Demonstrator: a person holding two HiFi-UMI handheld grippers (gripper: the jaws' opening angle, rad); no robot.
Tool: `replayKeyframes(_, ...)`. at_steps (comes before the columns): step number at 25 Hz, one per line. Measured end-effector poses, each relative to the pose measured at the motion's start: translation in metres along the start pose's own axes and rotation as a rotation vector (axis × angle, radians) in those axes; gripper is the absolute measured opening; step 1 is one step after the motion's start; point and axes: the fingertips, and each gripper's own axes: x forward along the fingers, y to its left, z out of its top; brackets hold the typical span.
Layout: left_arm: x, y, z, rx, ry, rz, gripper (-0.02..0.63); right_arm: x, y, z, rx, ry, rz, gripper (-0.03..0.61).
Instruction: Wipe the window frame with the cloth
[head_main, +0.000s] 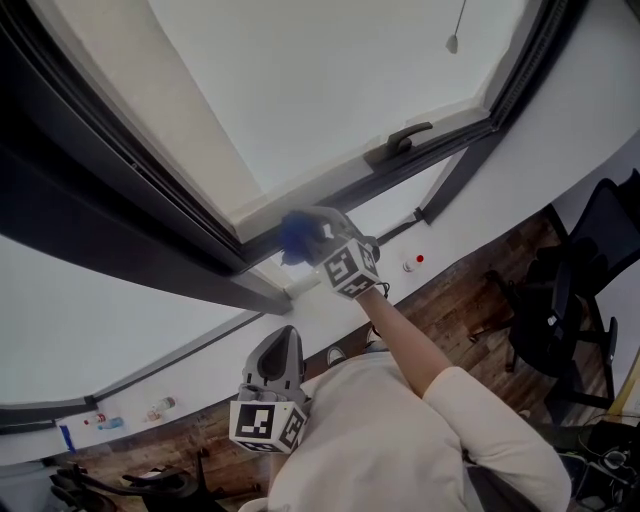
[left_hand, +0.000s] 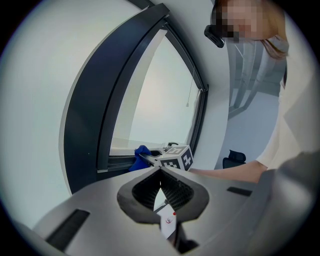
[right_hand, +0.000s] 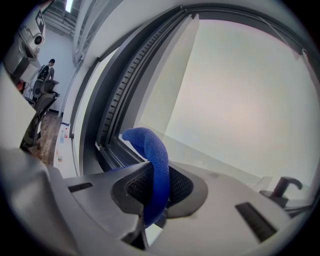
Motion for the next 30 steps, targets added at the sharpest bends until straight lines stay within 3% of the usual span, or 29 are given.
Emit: replayKeyframes(30, 0.022, -0.009, 0.002, -0.001, 0.014, -0.003, 0.008, -0.022, -0.055, -0.029, 0.085, 0.002, -0.059, 0.044)
